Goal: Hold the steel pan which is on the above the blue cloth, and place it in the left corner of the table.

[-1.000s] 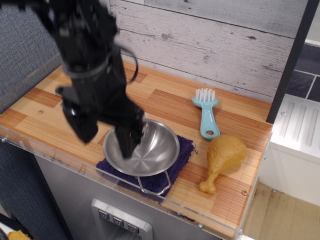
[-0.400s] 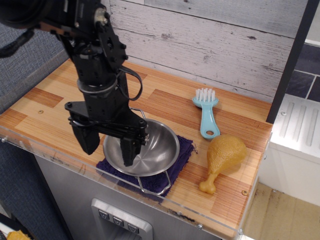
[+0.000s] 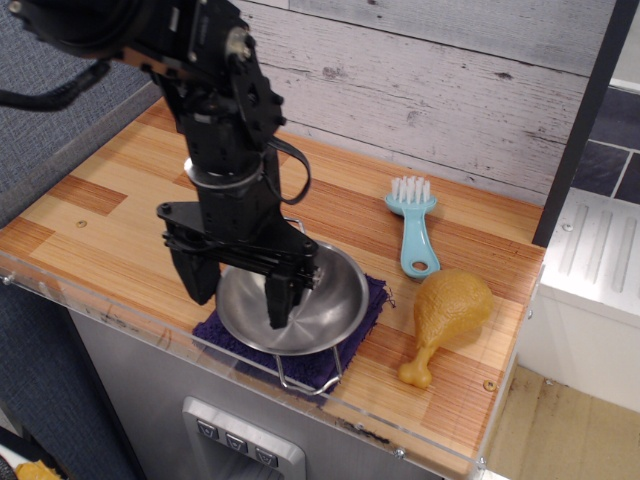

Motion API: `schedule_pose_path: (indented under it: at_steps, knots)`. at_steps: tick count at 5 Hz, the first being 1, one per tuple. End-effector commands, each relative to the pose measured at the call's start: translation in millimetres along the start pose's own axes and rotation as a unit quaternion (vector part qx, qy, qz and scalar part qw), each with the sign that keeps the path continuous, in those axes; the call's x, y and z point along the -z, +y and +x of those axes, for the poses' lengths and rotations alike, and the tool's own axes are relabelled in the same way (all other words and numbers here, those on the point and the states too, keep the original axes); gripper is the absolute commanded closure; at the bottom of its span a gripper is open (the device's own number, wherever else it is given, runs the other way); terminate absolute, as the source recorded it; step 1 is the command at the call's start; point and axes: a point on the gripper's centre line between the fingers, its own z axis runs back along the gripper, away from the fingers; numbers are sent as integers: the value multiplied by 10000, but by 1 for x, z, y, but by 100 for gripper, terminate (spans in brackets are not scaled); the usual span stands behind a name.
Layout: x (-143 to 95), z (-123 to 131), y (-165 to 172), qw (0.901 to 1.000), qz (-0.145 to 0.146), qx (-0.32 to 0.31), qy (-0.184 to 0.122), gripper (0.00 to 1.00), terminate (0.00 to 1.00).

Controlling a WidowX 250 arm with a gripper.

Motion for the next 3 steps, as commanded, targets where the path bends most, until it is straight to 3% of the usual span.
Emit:
schedule_pose_path:
  at_steps: [1,3]
  knots:
    - [-1,14,-7,9999,42,101,-69,0,0]
    - [5,12,2,9999,145,-16,62,0,0]
